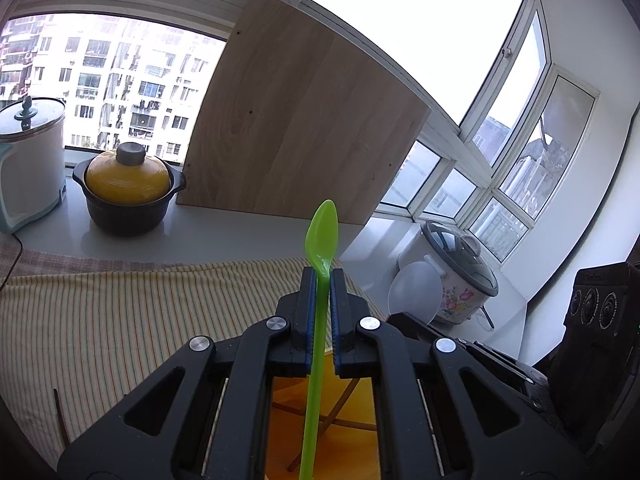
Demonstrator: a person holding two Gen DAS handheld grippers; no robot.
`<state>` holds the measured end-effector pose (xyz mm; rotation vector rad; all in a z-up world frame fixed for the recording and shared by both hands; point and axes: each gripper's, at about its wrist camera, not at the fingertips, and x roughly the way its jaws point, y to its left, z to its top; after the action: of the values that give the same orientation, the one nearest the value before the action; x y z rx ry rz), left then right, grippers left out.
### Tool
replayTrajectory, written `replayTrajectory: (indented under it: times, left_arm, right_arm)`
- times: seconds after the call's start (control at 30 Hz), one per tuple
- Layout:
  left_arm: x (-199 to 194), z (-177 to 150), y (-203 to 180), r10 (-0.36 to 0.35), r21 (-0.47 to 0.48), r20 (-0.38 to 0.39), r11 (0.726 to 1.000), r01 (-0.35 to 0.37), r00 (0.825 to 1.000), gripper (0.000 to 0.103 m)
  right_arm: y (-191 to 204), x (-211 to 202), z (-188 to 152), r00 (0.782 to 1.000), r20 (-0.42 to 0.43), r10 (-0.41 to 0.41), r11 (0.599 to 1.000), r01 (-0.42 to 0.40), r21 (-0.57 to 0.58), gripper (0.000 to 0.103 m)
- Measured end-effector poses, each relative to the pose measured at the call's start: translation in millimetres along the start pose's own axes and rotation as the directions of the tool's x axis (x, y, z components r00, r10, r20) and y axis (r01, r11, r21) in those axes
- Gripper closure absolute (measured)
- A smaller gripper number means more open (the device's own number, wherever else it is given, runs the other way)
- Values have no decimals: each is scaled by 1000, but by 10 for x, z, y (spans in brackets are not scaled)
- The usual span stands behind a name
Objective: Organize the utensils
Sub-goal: 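Drop the green spoon into the yellow container by opening the left tool, then move both tools back over the remaining chopsticks on the cloth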
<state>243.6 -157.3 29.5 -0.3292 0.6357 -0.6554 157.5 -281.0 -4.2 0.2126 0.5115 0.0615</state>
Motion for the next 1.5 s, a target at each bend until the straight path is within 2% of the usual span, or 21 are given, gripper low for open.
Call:
replayTrajectory:
  times: [0.43,0.53,0.6,0.63,0.67,1.23,1.4,1.47,1.5]
  left_arm:
    - [-59,-158,120,27,0,-41,1000,-27,999,99]
    - [-96,-148,106,20,6,-42,1000,-20,999,99]
    - [-123,-149,86,19,14,-44,1000,-19,999,99]
    - [-135,-153,81,16,16,-46,1000,-15,999,99]
    - [-152,-157,80,15,16,-45,1000,-15,999,99]
    - [-632,-254,298,53,4,-30,999,-52,998,99]
    - [-888,-325,487,85,-11,-15,996,-85,996,99]
    - [-991,-366,583,123,-6,-18,992,-123,992,91]
    - [-1046,-393,633,141,-5,-18,990,-141,990,82]
  right_arm:
    - [-32,25,-107,999,-39,12,1000,-11,13,102]
    - [-65,26,-125,998,-57,25,999,-23,32,99]
    - [-66,0,-145,998,-59,27,999,-25,35,94]
    - [-64,-16,-153,998,-56,26,999,-24,34,84]
    - [-59,-36,-161,998,-53,24,999,-22,33,79]
    - [178,-318,-256,997,-51,62,998,-62,11,79]
    - [353,-433,-351,995,-49,92,995,-93,-22,74]
    - [425,-467,-396,993,-53,105,994,-107,-37,73]
    - [461,-487,-423,992,-55,112,992,-115,-42,73]
